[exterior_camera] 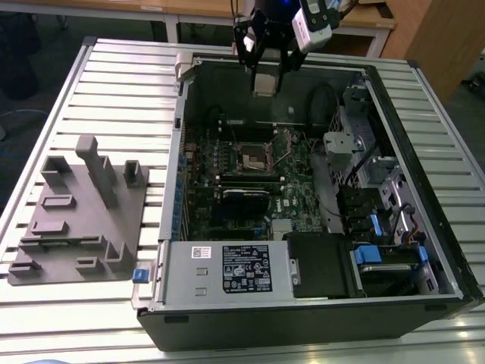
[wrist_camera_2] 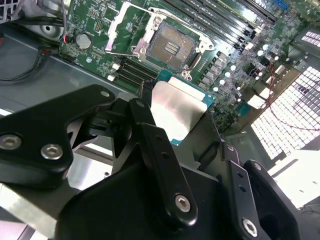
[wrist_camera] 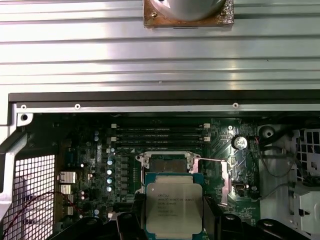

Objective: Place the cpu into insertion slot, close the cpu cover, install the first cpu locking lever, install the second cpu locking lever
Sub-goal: 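Place the cpu into insertion slot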

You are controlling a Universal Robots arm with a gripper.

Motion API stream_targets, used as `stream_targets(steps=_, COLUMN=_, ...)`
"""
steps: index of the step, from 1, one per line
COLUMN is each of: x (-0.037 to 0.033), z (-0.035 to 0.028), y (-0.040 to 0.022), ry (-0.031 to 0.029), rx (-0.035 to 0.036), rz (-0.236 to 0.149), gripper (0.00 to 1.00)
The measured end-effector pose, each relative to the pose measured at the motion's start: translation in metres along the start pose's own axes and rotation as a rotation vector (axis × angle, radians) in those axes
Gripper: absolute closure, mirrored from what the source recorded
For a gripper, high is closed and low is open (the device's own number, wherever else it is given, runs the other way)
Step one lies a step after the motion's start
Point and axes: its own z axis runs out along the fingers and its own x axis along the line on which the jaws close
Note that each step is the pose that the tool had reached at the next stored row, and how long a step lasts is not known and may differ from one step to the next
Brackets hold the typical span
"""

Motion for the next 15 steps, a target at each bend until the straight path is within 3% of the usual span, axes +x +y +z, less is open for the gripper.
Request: stream_targets(steps=15, x=0.0033, z=0.0059, y=-0.0006, ry=-0.0001, rx=-0.0002, rz=0.0, gripper=0.46)
